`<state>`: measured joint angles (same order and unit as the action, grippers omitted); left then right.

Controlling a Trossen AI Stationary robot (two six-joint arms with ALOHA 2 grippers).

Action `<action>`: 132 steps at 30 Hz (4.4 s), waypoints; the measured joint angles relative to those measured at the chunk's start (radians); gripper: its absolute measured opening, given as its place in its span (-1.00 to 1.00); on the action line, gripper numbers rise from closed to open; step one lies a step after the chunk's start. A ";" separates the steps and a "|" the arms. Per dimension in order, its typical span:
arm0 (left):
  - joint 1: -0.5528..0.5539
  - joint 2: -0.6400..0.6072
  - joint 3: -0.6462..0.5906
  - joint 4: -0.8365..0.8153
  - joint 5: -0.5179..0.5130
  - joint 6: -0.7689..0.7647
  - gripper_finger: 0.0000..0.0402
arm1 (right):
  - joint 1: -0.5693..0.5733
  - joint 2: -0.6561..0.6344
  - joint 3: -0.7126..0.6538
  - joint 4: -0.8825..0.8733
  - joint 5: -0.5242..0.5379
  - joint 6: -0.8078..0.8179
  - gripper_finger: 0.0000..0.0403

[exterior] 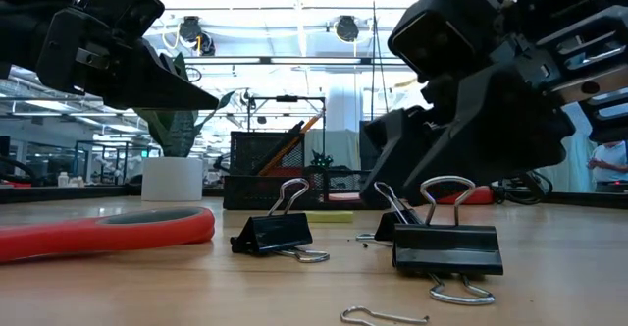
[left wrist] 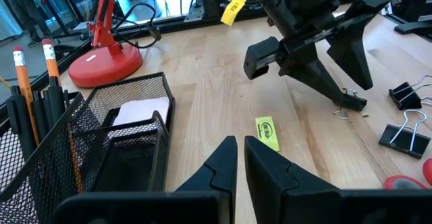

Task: Pick and place office supplies into organizer
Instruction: Put the black binder clip into the black desk organizer

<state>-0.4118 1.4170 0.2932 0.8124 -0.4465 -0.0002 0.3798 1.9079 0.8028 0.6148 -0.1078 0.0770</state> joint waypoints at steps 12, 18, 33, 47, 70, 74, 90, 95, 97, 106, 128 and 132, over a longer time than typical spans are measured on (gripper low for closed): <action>0.000 0.000 0.000 0.000 0.000 0.000 -0.81 | -0.001 0.000 0.000 0.001 0.002 -0.024 -0.61; 0.000 0.000 0.000 0.000 0.000 0.000 -0.81 | -0.001 -0.001 0.000 0.003 0.001 -0.037 -0.89; 0.000 0.000 0.000 0.000 0.000 0.000 -0.81 | -0.072 -0.144 -0.001 0.060 0.116 -0.173 -0.99; 0.022 0.000 0.000 0.001 0.000 0.024 -0.81 | -0.365 -0.170 0.024 0.092 0.079 -0.175 -1.00; 0.034 0.000 0.000 0.003 0.002 0.026 -0.81 | -0.459 0.072 0.172 0.044 0.109 -0.291 -0.98; 0.034 0.000 0.000 0.003 0.002 0.029 -0.81 | -0.452 0.069 0.172 0.039 0.106 -0.299 -0.92; 0.034 0.000 0.000 0.000 0.004 0.021 -0.81 | -0.397 -0.066 0.172 -0.037 0.159 -0.282 -0.42; 0.034 0.000 0.000 -0.001 0.004 0.019 -0.81 | -0.300 -0.202 0.172 -0.151 0.035 -0.246 -0.40; 0.034 0.000 0.000 0.002 0.004 0.018 -0.81 | -0.246 -0.235 0.172 -0.205 -0.007 -0.246 -0.41; 0.034 0.000 0.000 0.004 0.004 0.003 -0.81 | -0.002 -0.217 0.135 -0.353 0.108 -0.370 -0.37; 0.034 0.000 0.000 0.000 0.003 0.003 -0.81 | 0.041 0.078 0.224 -0.095 0.051 -0.404 -0.25; 0.034 0.000 0.000 -0.003 0.003 -0.002 -0.81 | 0.041 0.080 0.224 -0.101 0.051 -0.398 -0.26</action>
<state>-0.3779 1.4174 0.2928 0.8096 -0.4433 -0.0018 0.4210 1.9884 1.0271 0.5135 -0.0570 -0.3211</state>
